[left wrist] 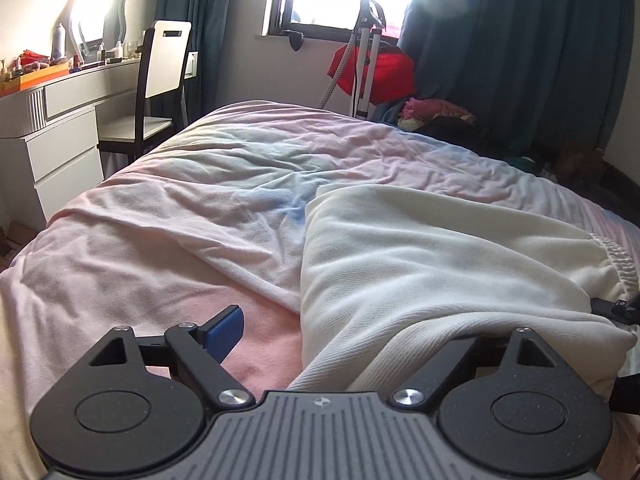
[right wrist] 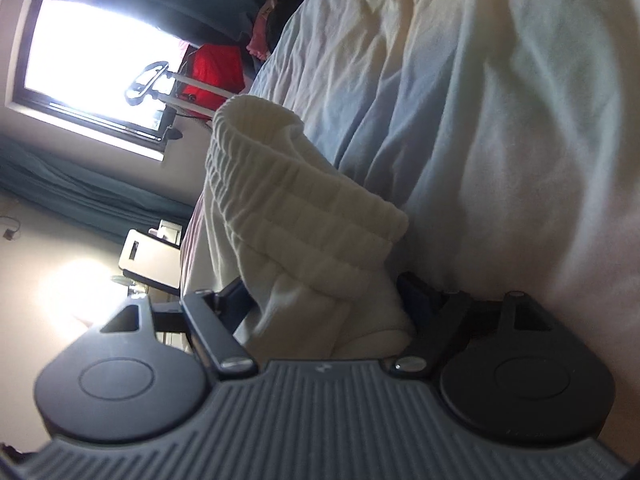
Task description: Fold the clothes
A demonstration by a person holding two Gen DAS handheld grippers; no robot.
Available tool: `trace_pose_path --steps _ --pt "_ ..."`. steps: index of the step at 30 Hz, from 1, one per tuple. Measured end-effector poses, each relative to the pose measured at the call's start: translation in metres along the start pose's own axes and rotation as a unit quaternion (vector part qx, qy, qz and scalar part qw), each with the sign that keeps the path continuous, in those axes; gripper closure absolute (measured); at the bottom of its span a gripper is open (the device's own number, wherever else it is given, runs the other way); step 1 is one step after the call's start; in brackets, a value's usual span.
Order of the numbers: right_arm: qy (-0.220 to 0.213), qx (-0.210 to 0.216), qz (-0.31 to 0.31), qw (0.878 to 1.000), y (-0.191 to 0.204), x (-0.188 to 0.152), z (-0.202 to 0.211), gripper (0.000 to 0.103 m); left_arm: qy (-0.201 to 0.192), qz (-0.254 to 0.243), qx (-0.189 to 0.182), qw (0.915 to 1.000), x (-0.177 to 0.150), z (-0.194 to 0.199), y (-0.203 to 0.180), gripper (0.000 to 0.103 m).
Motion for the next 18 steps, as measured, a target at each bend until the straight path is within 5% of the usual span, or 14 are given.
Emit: trace_pose_path --steps 9,11,18 --pt "-0.004 0.157 0.044 0.987 0.059 -0.01 0.03 0.021 0.027 0.062 -0.007 0.9977 -0.006 -0.009 0.017 0.012" --pt "-0.003 0.141 0.043 0.989 0.056 -0.01 0.026 0.022 0.033 0.077 -0.011 0.9964 -0.007 -0.011 0.021 0.012" --pt "0.02 -0.014 0.064 0.998 0.016 -0.021 -0.006 0.023 0.043 0.06 -0.013 0.9972 -0.01 -0.012 0.015 0.01"
Point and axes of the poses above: each gripper's, at about its wrist camera, not at the fingertips, and z roughly against the way its jaws point, y to its left, x to its top, the point moved 8 cm from there along -z, roughly the way its jaws point, and after that the axes turned 12 degrees about -z, right-handed, at the moved point
